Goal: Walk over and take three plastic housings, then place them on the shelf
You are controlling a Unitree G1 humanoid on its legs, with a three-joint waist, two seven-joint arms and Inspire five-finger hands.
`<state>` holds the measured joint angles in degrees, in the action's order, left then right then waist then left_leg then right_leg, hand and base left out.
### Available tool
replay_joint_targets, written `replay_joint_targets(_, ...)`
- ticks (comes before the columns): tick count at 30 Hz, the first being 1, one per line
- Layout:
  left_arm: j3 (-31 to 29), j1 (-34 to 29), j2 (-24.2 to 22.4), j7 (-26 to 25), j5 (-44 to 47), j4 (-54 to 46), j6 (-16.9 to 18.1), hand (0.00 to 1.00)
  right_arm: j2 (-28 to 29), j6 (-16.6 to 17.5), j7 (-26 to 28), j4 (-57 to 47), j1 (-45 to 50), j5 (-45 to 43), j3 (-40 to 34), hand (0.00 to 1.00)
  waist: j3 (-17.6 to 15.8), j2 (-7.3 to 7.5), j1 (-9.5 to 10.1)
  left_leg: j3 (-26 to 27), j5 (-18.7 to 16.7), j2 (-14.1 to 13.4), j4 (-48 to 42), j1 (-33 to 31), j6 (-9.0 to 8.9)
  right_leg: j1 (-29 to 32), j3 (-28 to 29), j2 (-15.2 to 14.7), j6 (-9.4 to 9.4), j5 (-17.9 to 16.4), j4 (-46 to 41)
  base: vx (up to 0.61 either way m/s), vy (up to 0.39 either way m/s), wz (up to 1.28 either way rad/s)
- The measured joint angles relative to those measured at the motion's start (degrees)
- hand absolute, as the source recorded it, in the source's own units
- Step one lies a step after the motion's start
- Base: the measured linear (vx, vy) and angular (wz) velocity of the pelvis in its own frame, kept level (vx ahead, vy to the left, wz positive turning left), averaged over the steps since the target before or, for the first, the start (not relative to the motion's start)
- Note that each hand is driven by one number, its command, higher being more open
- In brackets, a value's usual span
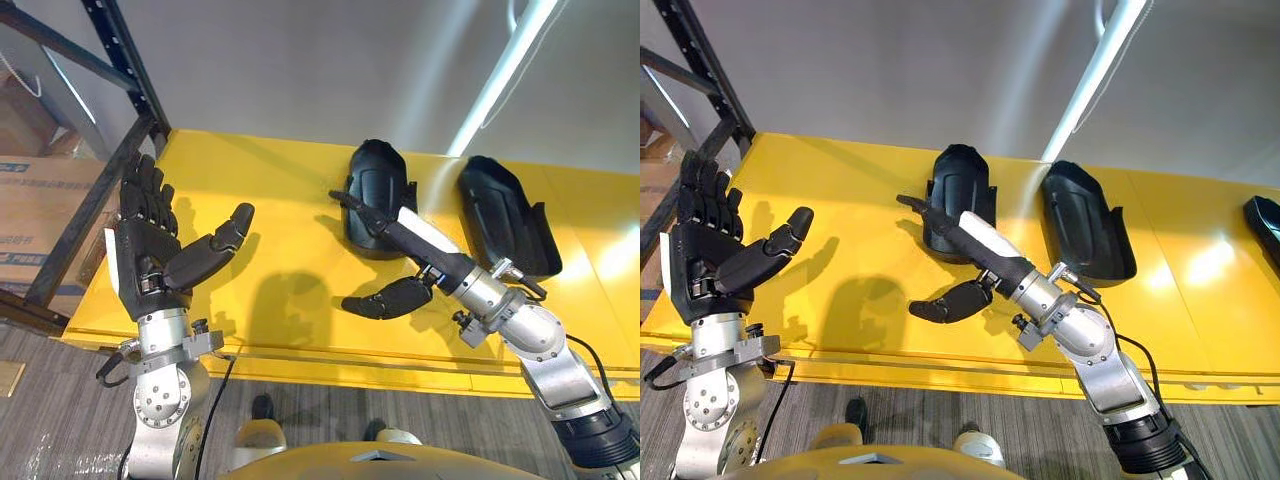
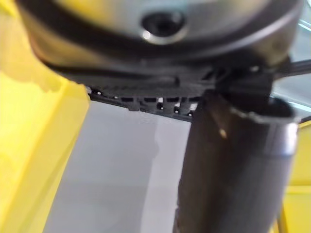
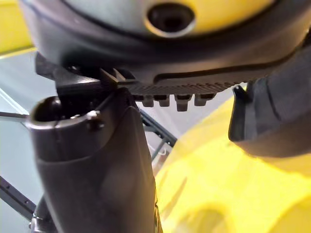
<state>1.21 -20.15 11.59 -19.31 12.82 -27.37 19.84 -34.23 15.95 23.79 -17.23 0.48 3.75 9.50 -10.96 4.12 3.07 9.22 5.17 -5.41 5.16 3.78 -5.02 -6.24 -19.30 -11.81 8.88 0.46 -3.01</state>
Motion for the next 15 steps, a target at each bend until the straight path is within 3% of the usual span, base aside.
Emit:
replay_joint_targets(10,-0.35,0.12,0.22,-0.09,-0.06,1.67,0.06,1.0,-4.19,-0.61,2.81,4.18,-3.64,-1.25,3.12,1.0,-1.32,-1.32,-0.05,-0.89,0.91,-0.53,0.0,-0.96,-0.03,0.33,-0.01,0.76,-1.81,-1.22,0.21,-0.06,-0.015,0.03)
replay_joint_targets(15,-1.78,2.47,0.9,-1.41,-0.01,2.22,1.34,1.0,-4.18,-0.48,0.69,7.87,-6.7,-1.24,3.6,1.0,-4.77,1.13,0.2,-1.0,2.11,-1.59,-0.32,-1.4,-0.64,1.06,0.25,1.79,-1.99,-0.07,-0.11,0.0,-0.012,-0.01)
